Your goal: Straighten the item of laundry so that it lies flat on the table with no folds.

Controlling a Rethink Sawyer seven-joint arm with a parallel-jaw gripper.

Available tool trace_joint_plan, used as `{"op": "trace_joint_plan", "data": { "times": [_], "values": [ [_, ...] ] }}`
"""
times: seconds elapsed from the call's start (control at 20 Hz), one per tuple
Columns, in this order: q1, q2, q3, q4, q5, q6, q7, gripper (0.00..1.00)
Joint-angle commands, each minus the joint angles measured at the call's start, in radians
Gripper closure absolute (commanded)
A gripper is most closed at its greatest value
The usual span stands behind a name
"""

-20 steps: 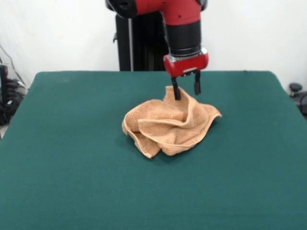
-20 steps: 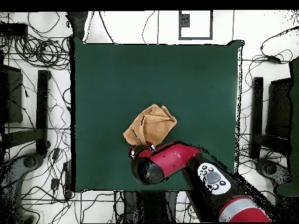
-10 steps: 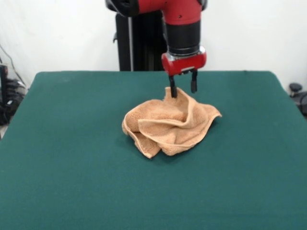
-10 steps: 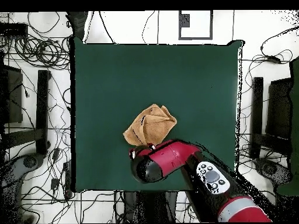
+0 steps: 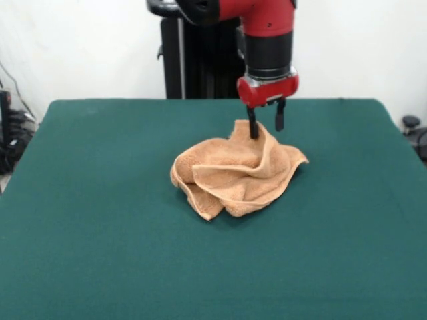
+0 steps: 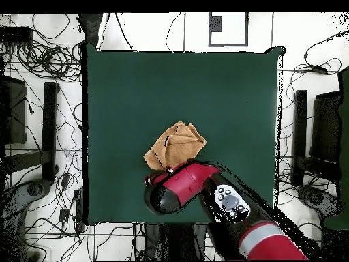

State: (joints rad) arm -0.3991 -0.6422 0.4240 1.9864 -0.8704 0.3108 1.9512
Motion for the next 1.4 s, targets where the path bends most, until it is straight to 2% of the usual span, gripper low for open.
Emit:
{"op": "trace_joint_plan", "data": {
  "times": [0.05,0.2,0.5,1.05,1.4],
  "values": [
    [0.078,0.039,0.001,-0.088,-0.084,0.011,-0.033,0.00],
    [0.088,0.033,-0.010,-0.094,-0.100,0.017,-0.033,0.00],
    [0.008,0.012,0.028,-0.099,-0.086,0.091,-0.139,0.00],
    [0.020,0.000,-0.012,-0.116,-0.114,0.093,-0.110,0.00],
    [0.007,0.034,-0.001,-0.129,-0.121,0.095,-0.114,0.00]
  ]
}}
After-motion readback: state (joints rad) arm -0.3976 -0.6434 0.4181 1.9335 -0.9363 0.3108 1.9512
